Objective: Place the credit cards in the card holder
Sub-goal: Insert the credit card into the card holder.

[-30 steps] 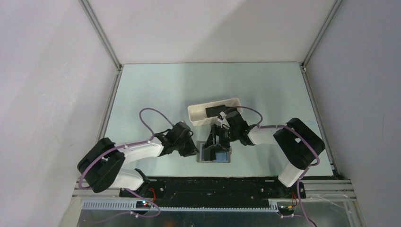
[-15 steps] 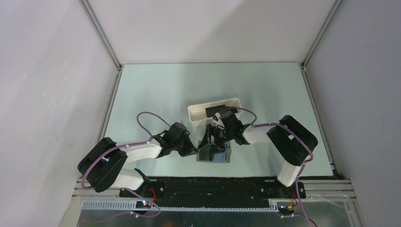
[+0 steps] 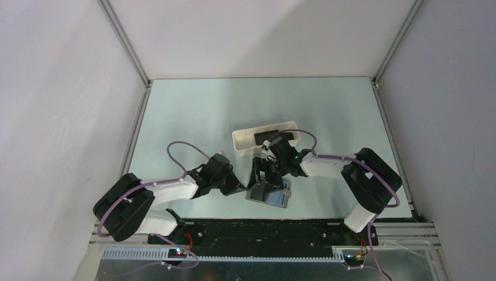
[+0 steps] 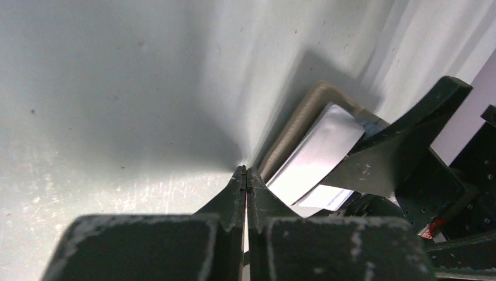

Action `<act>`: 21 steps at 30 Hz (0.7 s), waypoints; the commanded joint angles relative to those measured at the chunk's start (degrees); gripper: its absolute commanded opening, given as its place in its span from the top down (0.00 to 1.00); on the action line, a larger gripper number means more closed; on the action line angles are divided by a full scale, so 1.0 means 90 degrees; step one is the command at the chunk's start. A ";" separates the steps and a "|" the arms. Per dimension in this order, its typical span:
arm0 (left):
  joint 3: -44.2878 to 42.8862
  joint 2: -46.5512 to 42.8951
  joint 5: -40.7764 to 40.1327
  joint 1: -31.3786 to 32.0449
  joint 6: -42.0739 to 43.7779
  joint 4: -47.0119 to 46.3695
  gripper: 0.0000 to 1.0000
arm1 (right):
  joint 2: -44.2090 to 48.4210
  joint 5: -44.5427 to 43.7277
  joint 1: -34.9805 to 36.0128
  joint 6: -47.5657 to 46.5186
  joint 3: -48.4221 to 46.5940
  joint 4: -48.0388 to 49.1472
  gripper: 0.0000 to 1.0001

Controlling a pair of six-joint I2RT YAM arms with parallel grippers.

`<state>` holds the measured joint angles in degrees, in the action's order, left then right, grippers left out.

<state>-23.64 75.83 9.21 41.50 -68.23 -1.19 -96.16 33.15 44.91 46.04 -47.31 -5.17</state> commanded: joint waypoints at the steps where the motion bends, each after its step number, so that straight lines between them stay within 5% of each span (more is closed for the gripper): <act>1: -0.0145 -0.0038 -0.0065 0.0004 -0.0060 -0.0008 1.00 | 0.0536 -0.0999 0.0028 -0.1032 -0.0199 -0.1684 0.09; 14: -0.0372 -0.0006 0.0080 0.0006 0.0337 -0.0075 1.00 | 0.0679 -0.0902 0.0023 -0.1511 -0.0405 -0.2197 0.06; 16: -0.0438 -0.0115 0.0135 -0.0032 0.0497 -0.0156 0.83 | 0.0682 -0.1022 0.0011 -0.1593 -0.0400 -0.2285 0.06; 18: -0.0341 -0.0243 0.0360 -0.0105 0.0495 -0.0568 0.50 | 0.0600 -0.1039 -0.0022 -0.1674 -0.0398 -0.2293 0.07; 21: -0.0054 -0.0191 0.0893 -0.0234 0.0389 -0.1762 0.37 | 0.0505 -0.0905 -0.0061 -0.1798 -0.0388 -0.2119 0.08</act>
<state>-25.04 75.29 11.46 40.73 -65.39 -3.79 -90.78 25.71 44.86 32.60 -49.12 -23.88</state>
